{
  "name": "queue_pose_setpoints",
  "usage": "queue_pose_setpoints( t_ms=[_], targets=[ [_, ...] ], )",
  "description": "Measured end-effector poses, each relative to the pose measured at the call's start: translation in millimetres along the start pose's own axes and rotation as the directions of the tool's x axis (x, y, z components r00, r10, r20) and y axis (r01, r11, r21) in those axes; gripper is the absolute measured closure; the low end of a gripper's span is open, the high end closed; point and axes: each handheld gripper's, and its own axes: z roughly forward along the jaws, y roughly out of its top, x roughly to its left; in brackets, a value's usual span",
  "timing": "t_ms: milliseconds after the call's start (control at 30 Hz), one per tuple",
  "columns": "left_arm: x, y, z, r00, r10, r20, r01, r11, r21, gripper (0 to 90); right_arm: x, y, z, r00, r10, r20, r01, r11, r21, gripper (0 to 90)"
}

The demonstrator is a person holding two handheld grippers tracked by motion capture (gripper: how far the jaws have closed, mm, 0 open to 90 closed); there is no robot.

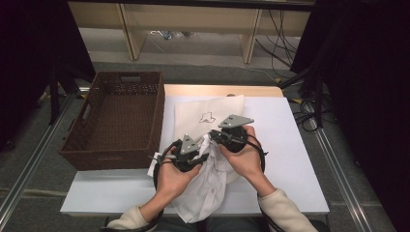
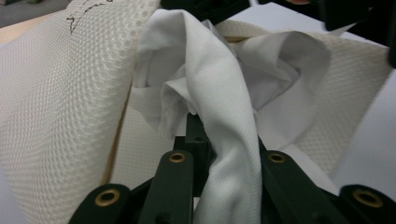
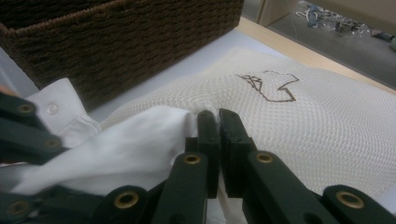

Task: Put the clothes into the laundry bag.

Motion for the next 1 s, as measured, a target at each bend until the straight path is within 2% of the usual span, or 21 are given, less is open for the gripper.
queue_pose_setpoints(
  t_ms=[33, 67, 100, 133, 167, 267, 333, 467, 500, 533, 567, 600, 633, 667, 700, 733, 800, 833, 867, 900, 1000],
  targets=[
    [1.3, 0.8, 2.6, 0.9998, 0.002, -0.017, -0.002, 1.0, 0.006, 80.4, -0.2, 0.3, -0.2, 0.9999, -0.014, 0.007, 0.014, 1.0, -0.008, 89.3],
    [4.1, 1.5, 5.7, 0.9992, 0.025, -0.032, -0.025, 0.9997, 0.002, 80.5, -0.1, 0.4, -0.4, 0.9998, -0.019, 0.005, 0.019, 1.0, -0.007, 89.3],
    [7.0, 2.1, 7.8, 0.998, 0.045, -0.045, -0.044, 0.9989, 0.015, 80.4, 1.5, 0.4, -1.0, 1.0, 0.001, -0.001, -0.001, 1.0, 0.003, 89.3],
    [7.4, 2.5, 10.5, 0.9971, 0.037, -0.067, -0.036, 0.9991, 0.021, 80.4, 1.3, 0.4, -0.4, 1.0, -0.007, -0.001, 0.007, 1.0, -0.005, 89.3],
    [10.6, 2.5, 13.2, 0.9945, 0.067, -0.081, -0.065, 0.9973, 0.034, 80.4, 1.5, 0.6, -0.6, 0.9999, -0.011, -0.001, 0.011, 1.0, -0.006, 89.3],
    [17.7, 0.9, 22.8, 0.9866, 0.112, -0.118, -0.104, 0.9916, 0.078, 80.2, 3.2, 0.9, -0.8, 0.9999, -0.002, -0.011, 0.002, 1.0, 0.001, 89.3],
    [18.3, -3.1, 32.3, 0.9872, 0.077, -0.14, -0.068, 0.9955, 0.067, 79.9, 3.2, 0.6, 0.8, 0.9999, -0.011, -0.011, 0.011, 1.0, -0.01, 89.3],
    [21.2, -8.5, 40.9, 0.9843, 0.079, -0.158, -0.069, 0.9954, 0.067, 76.4, 2.1, -0.6, 2.0, 1.0, -0.002, -0.009, 0.002, 1.0, -0.001, 89.2],
    [23.1, -7.7, 37.4, 0.9823, 0.126, -0.139, -0.112, 0.9886, 0.1, 74.4, 1.7, -0.9, 2.5, 1.0, -0.001, -0.008, 0.001, 1.0, -0.001, 89.2],
    [18.1, -9.2, 39.4, 0.9886, 0.048, -0.142, -0.042, 0.9982, 0.042, 70.9, 1.0, -1.3, 2.7, 1.0, -0.002, -0.009, 0.002, 1.0, 0.001, 89.3],
    [17.7, -8.7, 36.4, 0.9897, 0.04, -0.137, -0.035, 0.9987, 0.036, 65.4, -0.3, -1.8, 3.3, 0.9999, -0.015, -0.008, 0.015, 1.0, 0.0, 89.2],
    [20.4, -6.8, 30.0, 0.9881, 0.091, -0.125, -0.083, 0.9944, 0.066, 60.7, -0.1, -2.1, 3.2, 1.0, -0.001, -0.009, 0.001, 1.0, 0.004, 89.2],
    [20.3, -5.6, 24.2, 0.9887, 0.1, -0.112, -0.092, 0.9928, 0.077, 56.3, 0.2, -1.9, 2.5, 0.9998, 0.016, -0.014, -0.016, 1.0, 0.015, 89.2],
    [19.3, -5.1, 18.9, 0.9908, 0.086, -0.105, -0.079, 0.9944, 0.07, 51.8, -0.6, -1.8, 2.6, 0.9999, 0.012, -0.011, -0.012, 1.0, 0.008, 89.2],
    [17.2, -4.5, 12.1, 0.9927, 0.052, -0.109, -0.045, 0.9969, 0.064, 48.6, -0.8, -1.8, 2.4, 0.9998, 0.013, -0.013, -0.013, 1.0, 0.009, 89.2],
    [14.2, -4.1, 7.5, 0.9937, 0.035, -0.106, -0.032, 0.999, 0.031, 44.4, -0.7, -1.8, 2.4, 0.9998, 0.015, -0.011, -0.015, 1.0, 0.007, 89.2],
    [6.6, -3.4, -6.0, 0.995, 0.045, -0.089, -0.041, 0.9982, 0.043, 36.3, -1.6, -1.7, 2.9, 0.9999, 0.006, -0.01, -0.006, 1.0, 0.001, 89.2],
    [5.2, -3.2, -12.5, 0.9933, 0.082, -0.081, -0.079, 0.996, 0.041, 34.0, -0.2, -2.1, 2.7, 0.9993, 0.036, -0.01, -0.036, 0.999, 0.005, 89.2],
    [1.3, -4.2, -17.6, 0.9963, 0.067, -0.054, -0.065, 0.9973, 0.033, 32.3, -0.7, -2.2, 2.7, 0.9994, 0.034, -0.009, -0.034, 0.999, 0.005, 89.2],
    [-0.1, -5.0, -21.3, 0.9964, 0.075, -0.039, -0.074, 0.9968, 0.031, 29.9, -2.3, -2.1, 2.6, 0.9999, 0.017, -0.001, -0.017, 1.0, 0.002, 89.2],
    [-5.6, -10.8, -34.2, 0.9955, 0.086, -0.039, -0.085, 0.9957, 0.037, 22.6, -4.2, -1.6, 2.2, 0.9999, -0.006, -0.014, 0.006, 1.0, 0.002, 89.2]
  ],
)
